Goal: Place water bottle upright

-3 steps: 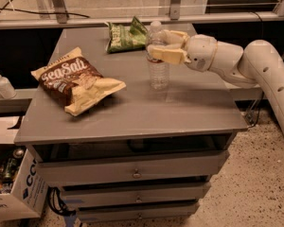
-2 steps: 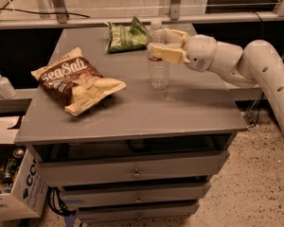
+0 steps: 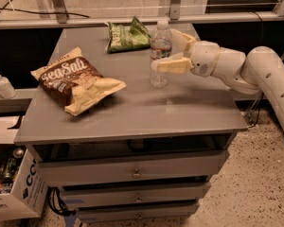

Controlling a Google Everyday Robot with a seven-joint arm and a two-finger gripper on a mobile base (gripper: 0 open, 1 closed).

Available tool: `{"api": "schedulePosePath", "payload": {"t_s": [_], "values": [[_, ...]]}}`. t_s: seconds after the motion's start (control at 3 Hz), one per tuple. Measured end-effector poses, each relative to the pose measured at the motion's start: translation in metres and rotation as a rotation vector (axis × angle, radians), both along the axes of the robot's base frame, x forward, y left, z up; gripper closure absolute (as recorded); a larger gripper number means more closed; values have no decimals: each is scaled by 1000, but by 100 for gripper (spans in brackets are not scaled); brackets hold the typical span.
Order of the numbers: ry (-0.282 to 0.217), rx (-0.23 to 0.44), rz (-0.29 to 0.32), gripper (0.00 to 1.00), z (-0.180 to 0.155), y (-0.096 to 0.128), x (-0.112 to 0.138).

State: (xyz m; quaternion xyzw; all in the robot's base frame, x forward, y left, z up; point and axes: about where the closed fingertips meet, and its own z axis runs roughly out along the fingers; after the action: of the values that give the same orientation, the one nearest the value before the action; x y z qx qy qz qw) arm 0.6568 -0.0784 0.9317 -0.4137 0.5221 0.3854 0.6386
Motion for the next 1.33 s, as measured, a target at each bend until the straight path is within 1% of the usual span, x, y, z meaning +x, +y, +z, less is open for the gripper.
{"api": "schedulePosePath", "payload": {"t_s": [0.33,0.67,1.0,1.33], "values": [[1,-4,-3,0,-1,-3,1],[-7,-41,-17,0,-4,-24,6],[-13,-108,-52,0,-10,-65,11],[-9,-139,-91,0,-14,-97,15]]}}
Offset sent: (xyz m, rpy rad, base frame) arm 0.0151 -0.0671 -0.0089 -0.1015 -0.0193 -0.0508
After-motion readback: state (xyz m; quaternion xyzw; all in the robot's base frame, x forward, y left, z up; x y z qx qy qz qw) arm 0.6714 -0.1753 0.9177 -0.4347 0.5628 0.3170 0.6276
